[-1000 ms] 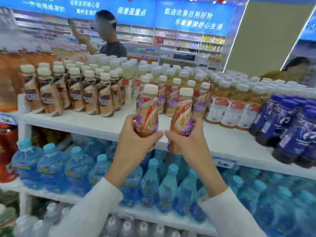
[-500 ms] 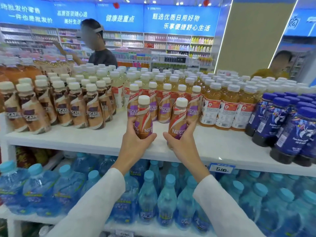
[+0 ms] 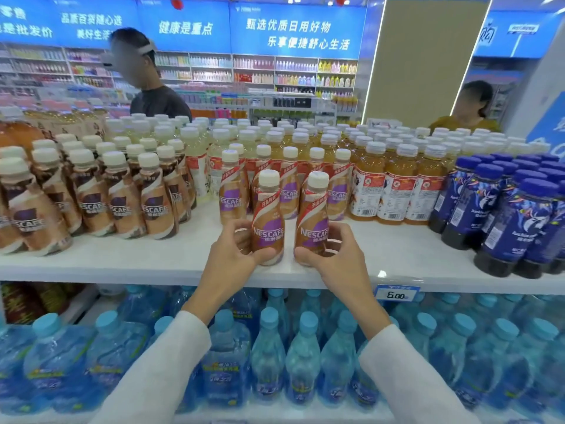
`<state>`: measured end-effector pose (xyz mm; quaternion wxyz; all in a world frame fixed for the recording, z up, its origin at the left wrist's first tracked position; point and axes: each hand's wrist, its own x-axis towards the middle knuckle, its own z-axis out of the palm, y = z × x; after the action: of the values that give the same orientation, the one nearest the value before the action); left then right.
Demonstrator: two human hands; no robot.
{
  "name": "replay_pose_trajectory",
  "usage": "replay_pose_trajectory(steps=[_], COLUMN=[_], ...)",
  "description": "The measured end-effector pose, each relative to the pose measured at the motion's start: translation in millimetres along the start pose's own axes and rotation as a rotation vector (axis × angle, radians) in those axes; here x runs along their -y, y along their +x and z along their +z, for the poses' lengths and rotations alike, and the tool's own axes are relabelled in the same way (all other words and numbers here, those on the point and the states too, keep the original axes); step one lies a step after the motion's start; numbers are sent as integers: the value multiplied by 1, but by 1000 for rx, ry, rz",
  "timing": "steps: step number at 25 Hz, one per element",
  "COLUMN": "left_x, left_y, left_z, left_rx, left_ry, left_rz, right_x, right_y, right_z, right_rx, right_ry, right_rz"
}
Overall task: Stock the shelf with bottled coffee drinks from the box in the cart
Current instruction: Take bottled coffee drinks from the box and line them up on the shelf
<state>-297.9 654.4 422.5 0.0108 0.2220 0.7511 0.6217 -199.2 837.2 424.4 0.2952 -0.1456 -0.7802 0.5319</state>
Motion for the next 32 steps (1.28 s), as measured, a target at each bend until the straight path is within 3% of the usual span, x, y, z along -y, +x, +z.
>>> replay_pose_trajectory(steps=[3, 8, 12, 20, 32], left_x=[-2, -3, -3, -8, -14], left_y=[-2, -13, -10, 31, 53], left_z=[7, 18, 27, 27, 41], left_rx=[47, -129, -234, -358, -362], left_ry=[0, 137, 174, 304, 453], left_rz=[11, 82, 42, 33, -26], right_x=[5, 3, 2, 8, -6], right_y=[-3, -9, -5, 46, 77], right_z=[7, 8, 16, 52, 65], right_rx=[-9, -54, -105, -65, -92], right_ry=[-38, -6, -25, -52, -100], right_rz=[-25, -39, -40, -63, -81])
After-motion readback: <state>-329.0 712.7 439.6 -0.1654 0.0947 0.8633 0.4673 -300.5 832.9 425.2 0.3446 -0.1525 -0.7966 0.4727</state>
